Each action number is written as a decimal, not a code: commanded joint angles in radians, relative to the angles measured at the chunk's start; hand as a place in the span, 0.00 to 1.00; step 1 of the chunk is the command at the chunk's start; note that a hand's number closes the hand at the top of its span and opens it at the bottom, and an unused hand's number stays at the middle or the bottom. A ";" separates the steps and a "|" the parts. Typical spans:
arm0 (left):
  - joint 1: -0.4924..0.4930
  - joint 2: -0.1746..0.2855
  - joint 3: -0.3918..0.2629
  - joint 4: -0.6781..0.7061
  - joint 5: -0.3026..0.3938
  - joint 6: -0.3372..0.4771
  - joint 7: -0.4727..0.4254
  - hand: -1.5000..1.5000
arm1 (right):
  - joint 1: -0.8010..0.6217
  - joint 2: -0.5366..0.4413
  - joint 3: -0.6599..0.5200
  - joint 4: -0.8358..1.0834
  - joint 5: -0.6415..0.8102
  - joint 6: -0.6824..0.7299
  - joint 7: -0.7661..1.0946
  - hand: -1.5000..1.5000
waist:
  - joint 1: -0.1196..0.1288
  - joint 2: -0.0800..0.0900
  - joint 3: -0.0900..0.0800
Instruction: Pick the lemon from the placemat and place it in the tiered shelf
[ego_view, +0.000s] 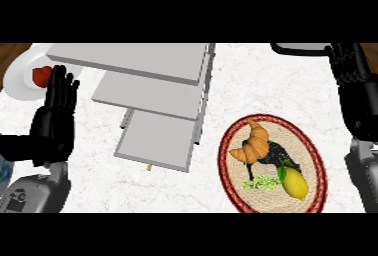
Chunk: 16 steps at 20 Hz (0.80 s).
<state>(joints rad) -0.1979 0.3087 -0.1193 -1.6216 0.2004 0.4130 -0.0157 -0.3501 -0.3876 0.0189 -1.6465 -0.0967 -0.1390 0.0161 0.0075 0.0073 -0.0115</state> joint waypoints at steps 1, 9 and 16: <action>0.076 -0.010 -0.008 -0.002 0.011 -0.028 0.041 0.50 | 0.048 -0.055 -0.070 -0.017 -0.037 0.076 -0.043 1.00 | -0.008 -0.008 0.012; 0.221 0.014 -0.056 0.215 0.122 -0.169 0.221 0.50 | 0.315 -0.301 -0.187 0.218 0.071 0.174 -0.073 1.00 | -0.048 0.010 0.013; 0.178 0.041 -0.016 0.291 0.135 -0.249 0.217 0.50 | 0.416 -0.380 -0.269 0.359 -0.048 0.508 -0.444 0.00 | -0.019 -0.005 0.012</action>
<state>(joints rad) -0.0278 0.3527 -0.1313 -1.3995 0.3407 0.1929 0.1990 0.0082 -0.7118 -0.2305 -1.3496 -0.1313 0.2266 -0.2910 -0.0179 0.0021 0.0033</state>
